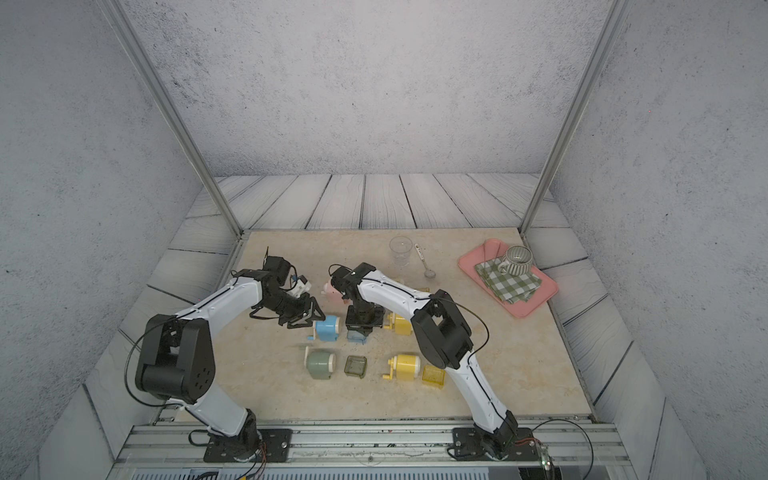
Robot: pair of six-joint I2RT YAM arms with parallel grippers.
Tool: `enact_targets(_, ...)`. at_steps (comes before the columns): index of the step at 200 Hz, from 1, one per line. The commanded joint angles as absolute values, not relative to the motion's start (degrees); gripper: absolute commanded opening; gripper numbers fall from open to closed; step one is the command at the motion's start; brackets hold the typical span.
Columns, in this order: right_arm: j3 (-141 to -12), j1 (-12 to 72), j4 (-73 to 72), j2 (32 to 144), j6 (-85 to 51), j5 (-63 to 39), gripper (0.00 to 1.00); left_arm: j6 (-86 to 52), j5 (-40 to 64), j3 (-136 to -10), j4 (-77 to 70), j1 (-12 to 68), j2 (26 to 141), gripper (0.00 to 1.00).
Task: Put the tray back into the pencil sharpener
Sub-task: Close the container of the pencil sharpener.
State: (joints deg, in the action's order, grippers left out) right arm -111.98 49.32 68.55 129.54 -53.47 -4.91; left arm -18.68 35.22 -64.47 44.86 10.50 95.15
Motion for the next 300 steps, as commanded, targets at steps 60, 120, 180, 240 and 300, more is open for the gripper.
enact_targets(60, -114.72, 49.73, 69.78, 131.73, -53.04, -6.68, 0.03, -16.75, 32.62, -64.74, 48.22, 10.81, 96.53, 0.51)
enact_targets(120, -117.21, 50.10, 71.31, 133.56, -52.65, -6.70, 0.04, -16.22, 30.81, -64.17, 49.42, 10.84, 96.63, 0.50)
enact_targets(180, -121.35, 50.66, 74.64, 136.70, -52.29, -6.23, 0.04, -16.17, 30.21, -64.06, 49.65, 10.72, 96.69, 0.51)
enact_targets(240, -126.00, 50.93, 77.46, 139.40, -51.78, -6.08, 0.07, -16.26, 30.55, -63.92, 49.50, 10.72, 96.35, 0.51)
enact_targets(300, -127.88, 51.19, 77.72, 140.52, -51.77, -5.72, 0.11, -16.26, 30.98, -64.02, 49.41, 10.76, 96.17, 0.51)
